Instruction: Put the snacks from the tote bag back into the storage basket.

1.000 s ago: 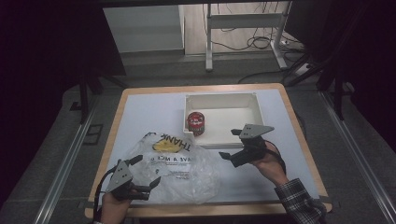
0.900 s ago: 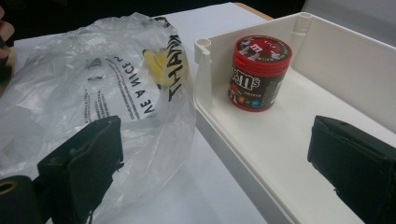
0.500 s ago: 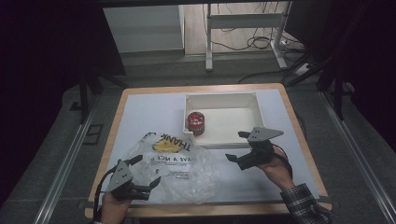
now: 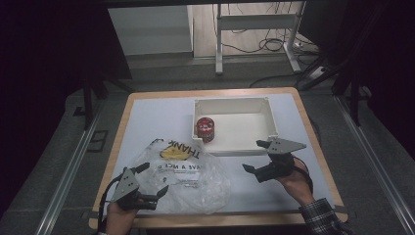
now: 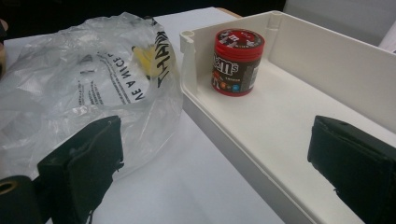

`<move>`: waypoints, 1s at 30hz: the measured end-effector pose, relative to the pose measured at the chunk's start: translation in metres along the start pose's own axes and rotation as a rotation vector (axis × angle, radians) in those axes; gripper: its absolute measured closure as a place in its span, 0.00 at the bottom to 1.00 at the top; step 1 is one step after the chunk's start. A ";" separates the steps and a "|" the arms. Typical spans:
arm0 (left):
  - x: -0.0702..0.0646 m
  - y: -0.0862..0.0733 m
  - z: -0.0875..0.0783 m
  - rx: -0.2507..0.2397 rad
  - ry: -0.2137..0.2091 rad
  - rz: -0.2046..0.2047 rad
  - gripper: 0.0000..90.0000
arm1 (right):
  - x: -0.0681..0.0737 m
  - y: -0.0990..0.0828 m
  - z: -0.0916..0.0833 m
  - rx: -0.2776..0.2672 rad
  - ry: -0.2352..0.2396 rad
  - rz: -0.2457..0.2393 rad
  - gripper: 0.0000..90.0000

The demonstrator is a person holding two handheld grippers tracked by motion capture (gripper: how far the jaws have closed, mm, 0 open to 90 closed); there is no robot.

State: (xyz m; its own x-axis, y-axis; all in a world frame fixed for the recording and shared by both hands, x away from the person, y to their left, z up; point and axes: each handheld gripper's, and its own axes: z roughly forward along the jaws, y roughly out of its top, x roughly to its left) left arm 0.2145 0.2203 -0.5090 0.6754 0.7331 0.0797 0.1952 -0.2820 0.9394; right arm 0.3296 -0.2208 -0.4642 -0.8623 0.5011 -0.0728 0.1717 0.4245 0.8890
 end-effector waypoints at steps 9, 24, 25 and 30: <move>0.000 0.000 0.000 0.001 0.000 0.002 0.04 | -0.002 -0.007 -0.011 -0.015 -0.029 0.017 0.04; 0.000 0.000 0.000 0.001 0.000 0.002 0.04 | -0.001 -0.021 -0.028 -0.015 -0.074 0.025 0.04; 0.000 0.000 0.000 0.001 -0.001 0.002 0.04 | -0.001 -0.022 -0.029 -0.013 -0.076 0.025 0.04; 0.000 0.000 0.000 0.001 -0.001 0.001 0.04 | -0.001 -0.026 -0.034 -0.010 -0.084 0.034 0.04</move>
State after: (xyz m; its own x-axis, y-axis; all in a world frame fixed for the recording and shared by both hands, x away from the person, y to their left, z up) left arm 0.2143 0.2199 -0.5090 0.6764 0.7321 0.0807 0.1950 -0.2837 0.9389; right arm 0.3103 -0.2581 -0.4723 -0.8128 0.5770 -0.0800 0.1948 0.3986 0.8962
